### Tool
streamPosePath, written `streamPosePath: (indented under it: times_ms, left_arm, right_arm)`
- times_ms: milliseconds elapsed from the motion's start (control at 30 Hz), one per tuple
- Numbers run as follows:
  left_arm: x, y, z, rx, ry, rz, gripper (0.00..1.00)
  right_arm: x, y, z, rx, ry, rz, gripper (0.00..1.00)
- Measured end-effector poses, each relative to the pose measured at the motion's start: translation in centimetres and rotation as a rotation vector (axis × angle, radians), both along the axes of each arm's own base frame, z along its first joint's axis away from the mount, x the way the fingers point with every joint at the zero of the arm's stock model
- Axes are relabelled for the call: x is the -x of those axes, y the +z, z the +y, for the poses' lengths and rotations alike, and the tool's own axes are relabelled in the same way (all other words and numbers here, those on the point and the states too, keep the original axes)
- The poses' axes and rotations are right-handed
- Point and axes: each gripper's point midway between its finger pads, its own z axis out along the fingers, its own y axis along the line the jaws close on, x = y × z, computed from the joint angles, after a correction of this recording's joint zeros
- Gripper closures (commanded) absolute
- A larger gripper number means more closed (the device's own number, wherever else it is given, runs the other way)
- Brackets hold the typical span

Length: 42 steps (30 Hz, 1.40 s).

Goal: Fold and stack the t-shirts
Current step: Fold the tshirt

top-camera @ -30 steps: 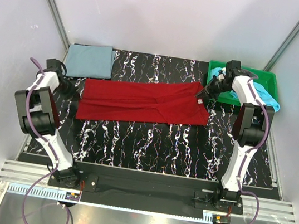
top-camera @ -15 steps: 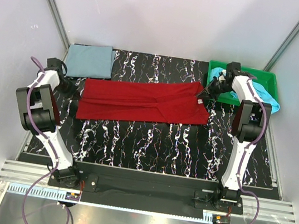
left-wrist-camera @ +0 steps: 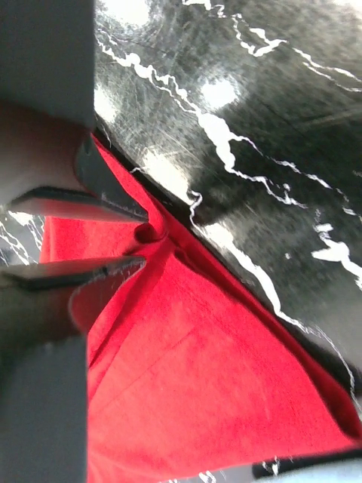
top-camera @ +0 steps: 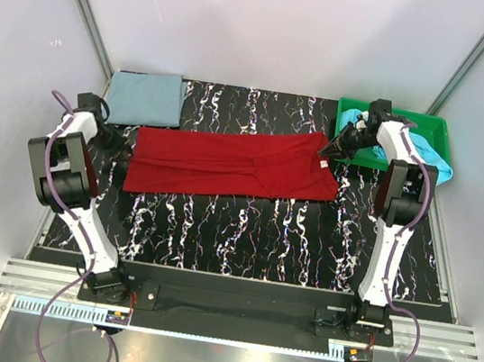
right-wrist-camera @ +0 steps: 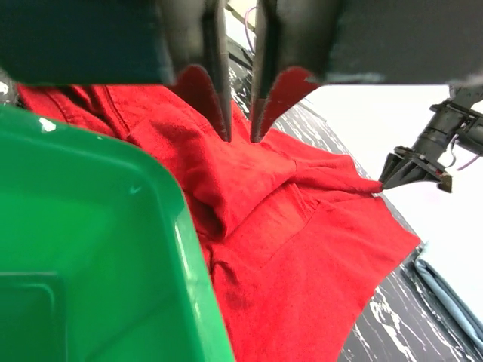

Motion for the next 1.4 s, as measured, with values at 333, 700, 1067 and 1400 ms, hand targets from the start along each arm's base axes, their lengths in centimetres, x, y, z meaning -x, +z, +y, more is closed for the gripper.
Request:
streamPosePath:
  times_ms: [333,700,1067,1400]
  left_arm:
    - [-0.6,3.1,0.7,-0.081,-0.028,-0.076,0.5]
    - [2.0,7.4,-5.6,-0.095,-0.165,-0.225,0.68]
    - [3.7,1.3,-8.8,-0.002,-0.259,-0.095,0.72]
    - [3.1,0.5,-8.9,0.013,-0.27,-0.082,0.72]
  right_arm:
    - [-1.2,2.1,-2.0,0.162,0.04,-0.06,0.69]
    - [6.0,2.2,11.5,0.282,0.264,-0.085,0.78]
    - [10.3,-0.6,20.6,0.305,0.393,-0.11,0.85]
    - [9.6,-4.4,20.9,0.33,0.376,-0.059,0.85]
